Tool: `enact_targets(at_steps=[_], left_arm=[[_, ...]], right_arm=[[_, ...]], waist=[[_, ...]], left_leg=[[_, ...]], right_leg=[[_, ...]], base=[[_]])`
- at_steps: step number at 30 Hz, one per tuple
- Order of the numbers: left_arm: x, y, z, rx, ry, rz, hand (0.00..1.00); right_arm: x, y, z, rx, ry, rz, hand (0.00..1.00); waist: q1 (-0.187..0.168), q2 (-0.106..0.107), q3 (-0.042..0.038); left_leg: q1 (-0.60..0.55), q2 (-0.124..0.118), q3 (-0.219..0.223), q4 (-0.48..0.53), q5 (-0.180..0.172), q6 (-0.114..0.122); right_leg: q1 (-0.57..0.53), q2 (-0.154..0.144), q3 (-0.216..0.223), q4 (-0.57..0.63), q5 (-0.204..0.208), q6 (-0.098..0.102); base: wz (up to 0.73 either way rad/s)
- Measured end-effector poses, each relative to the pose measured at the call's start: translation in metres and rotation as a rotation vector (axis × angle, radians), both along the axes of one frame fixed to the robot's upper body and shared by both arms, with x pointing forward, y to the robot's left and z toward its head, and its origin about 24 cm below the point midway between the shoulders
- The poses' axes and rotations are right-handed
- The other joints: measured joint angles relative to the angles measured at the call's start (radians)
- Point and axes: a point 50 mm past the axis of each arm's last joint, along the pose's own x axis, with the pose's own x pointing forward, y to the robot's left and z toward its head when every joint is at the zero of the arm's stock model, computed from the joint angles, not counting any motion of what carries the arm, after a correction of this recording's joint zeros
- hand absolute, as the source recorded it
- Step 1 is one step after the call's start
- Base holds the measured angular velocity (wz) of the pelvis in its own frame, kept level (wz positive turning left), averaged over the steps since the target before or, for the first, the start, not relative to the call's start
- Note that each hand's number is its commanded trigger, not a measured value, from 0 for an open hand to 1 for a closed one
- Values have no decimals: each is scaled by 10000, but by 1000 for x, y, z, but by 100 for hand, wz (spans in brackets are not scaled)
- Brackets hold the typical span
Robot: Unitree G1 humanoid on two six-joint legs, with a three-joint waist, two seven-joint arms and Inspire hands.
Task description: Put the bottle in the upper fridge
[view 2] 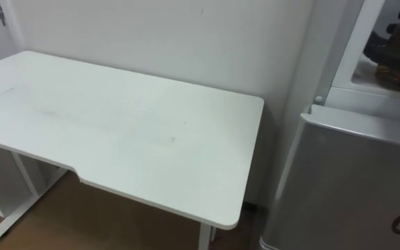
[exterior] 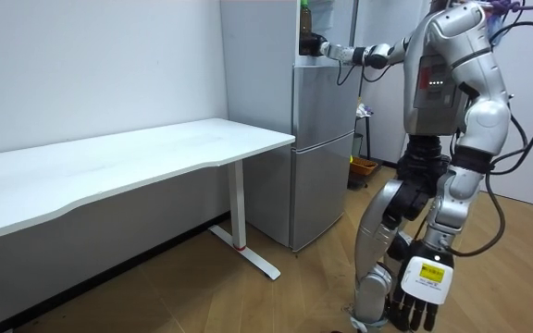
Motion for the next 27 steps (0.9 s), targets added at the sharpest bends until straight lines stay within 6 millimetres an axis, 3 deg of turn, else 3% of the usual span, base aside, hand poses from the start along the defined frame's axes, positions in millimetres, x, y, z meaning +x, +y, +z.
enact_targets(at_steps=[5, 6, 7, 8, 9, 27], left_arm=[[-2, 1, 0, -109, 164, 142, 0], [-2, 2, 0, -100, 175, 145, 0], [-2, 3, 1, -83, 199, 144, 0], [-2, 3, 1, -77, 217, 146, 0], [-2, 4, 1, -67, 267, 159, 0], [-1, 11, 4, 135, 366, 119, 0]], right_arm=[[-2, -4, -5, -585, 412, -143, 0], [-2, -4, -6, -583, 433, -128, 5], [-2, -4, -6, -596, 445, -108, 48], [-2, -4, -6, -596, 450, -91, 84], [-2, -4, -6, -591, 455, -66, 100], [-2, -4, -6, -970, 628, 72, 100]], waist=[[26, -113, 14], [26, -114, 14], [26, -116, 12], [23, -115, 13], [17, -115, 13], [25, -138, -26]], left_leg=[[35, 7, -2, 26, -22, -14], [40, 7, -2, 29, -24, -14], [42, 8, -2, 32, -26, -15], [42, 9, -3, 35, -28, -17], [48, 9, -3, 37, -32, -16], [47, 13, -4, 53, -88, -20]], right_leg=[[1, 2, -7, 9, -54, -2], [5, 5, -9, 9, -53, -3], [5, 18, -9, 8, -53, -4], [6, 24, -15, 2, -53, -4], [5, 38, -39, -3, -52, -4], [13, 57, 15, -118, -22, -1]], base=[[0], [0], [0], [0], [0], [0]])
